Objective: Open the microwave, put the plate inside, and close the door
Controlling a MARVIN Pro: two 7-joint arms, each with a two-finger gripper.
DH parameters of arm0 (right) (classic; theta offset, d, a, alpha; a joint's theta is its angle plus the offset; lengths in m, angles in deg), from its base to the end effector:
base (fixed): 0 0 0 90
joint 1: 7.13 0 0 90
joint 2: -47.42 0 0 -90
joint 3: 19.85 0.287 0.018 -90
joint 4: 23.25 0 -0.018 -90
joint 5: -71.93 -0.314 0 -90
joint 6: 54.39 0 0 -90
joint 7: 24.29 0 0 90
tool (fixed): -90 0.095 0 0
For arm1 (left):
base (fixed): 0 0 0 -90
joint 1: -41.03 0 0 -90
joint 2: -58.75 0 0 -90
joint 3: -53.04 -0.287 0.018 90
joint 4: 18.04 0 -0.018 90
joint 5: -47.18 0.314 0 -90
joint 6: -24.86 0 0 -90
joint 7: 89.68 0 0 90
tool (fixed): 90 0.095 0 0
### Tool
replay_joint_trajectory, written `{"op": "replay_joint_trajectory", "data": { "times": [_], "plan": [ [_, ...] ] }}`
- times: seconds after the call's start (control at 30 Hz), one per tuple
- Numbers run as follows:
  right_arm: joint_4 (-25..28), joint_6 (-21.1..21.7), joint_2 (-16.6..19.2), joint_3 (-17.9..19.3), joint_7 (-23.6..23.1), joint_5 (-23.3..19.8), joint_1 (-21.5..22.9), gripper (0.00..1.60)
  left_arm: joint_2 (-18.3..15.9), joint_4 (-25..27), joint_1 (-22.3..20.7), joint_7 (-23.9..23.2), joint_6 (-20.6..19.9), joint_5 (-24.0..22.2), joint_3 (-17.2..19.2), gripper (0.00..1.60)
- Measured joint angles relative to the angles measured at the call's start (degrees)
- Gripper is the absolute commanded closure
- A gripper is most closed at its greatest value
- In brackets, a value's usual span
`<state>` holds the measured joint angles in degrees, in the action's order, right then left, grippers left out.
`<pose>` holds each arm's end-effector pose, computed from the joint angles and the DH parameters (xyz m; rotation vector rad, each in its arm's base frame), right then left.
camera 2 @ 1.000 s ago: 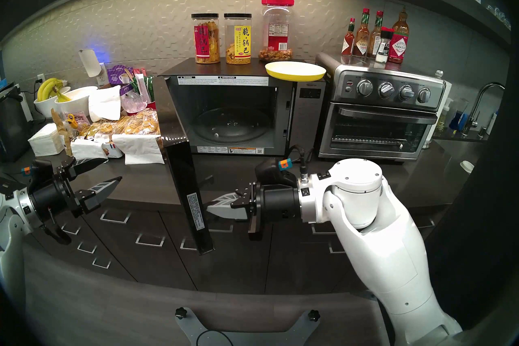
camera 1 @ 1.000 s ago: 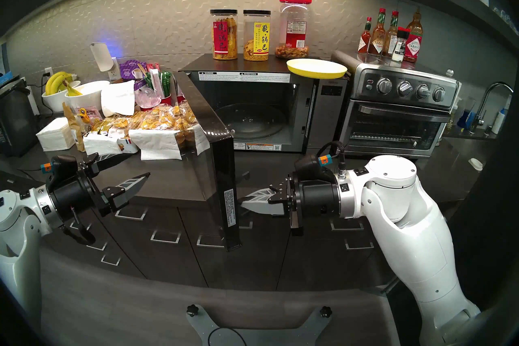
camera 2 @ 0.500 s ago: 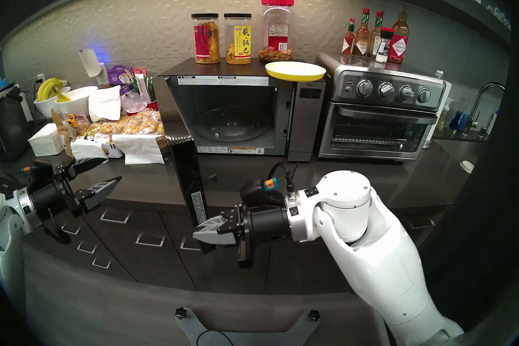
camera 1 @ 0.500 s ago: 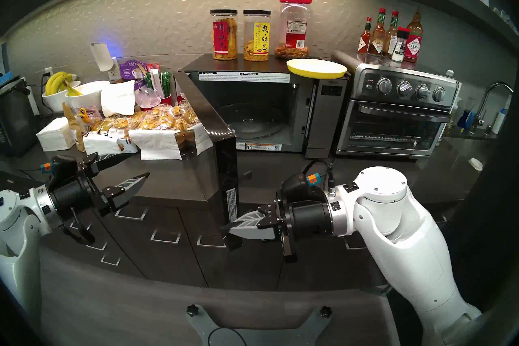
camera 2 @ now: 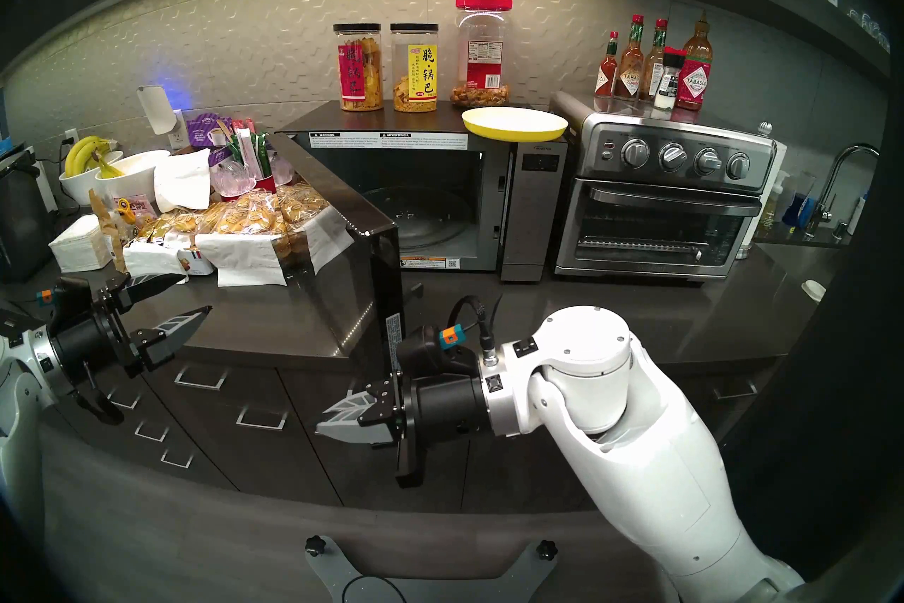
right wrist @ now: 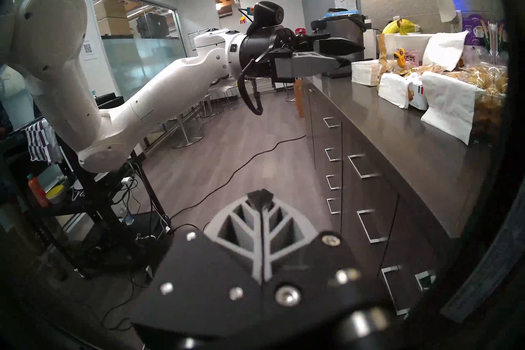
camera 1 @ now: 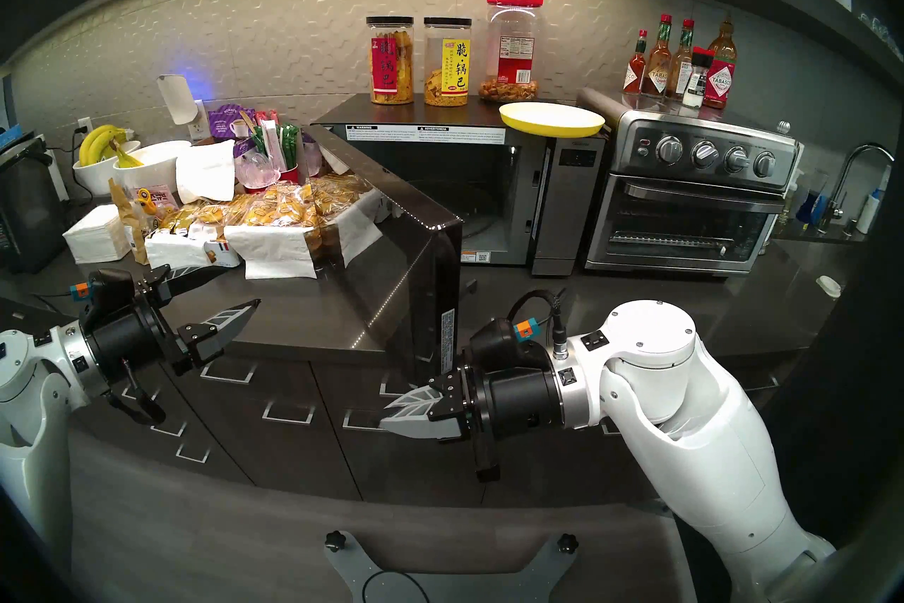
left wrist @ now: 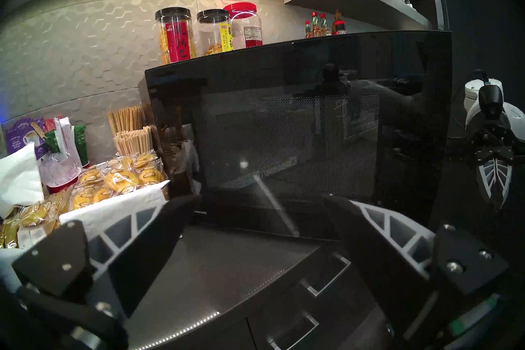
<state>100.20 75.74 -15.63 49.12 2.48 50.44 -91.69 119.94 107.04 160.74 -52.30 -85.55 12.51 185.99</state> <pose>0.2776 0.1264 -0.1580 -1.4091 -1.2906 -0.9269 0.2519 0.1736 -0.1239 1.9667 -0.7631 1.8468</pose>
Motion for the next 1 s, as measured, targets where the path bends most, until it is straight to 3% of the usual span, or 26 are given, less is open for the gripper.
{"op": "replay_joint_trajectory", "data": {
  "times": [0.2,0.47,0.67,1.0],
  "plan": [
    [0.0,-0.3,1.5,2.9,-1.6,-0.8,0.0,1.60,0.0,0.0,0.0,0.0,0.0,0.1,0.0,0.00],
    [-1.0,-1.0,5.0,10.2,-2.6,-3.0,0.2,1.60,0.1,0.0,-0.1,0.0,0.0,0.1,0.0,0.00],
    [-4.8,-2.5,7.9,14.8,-4.1,-4.4,0.7,1.60,0.1,0.0,-0.1,0.0,0.0,0.2,0.0,0.00],
    [-11.7,-5.2,11.5,17.7,-6.9,-6.2,3.1,1.60,0.2,0.0,-0.2,0.0,0.0,0.2,0.0,0.00]
  ]
}}
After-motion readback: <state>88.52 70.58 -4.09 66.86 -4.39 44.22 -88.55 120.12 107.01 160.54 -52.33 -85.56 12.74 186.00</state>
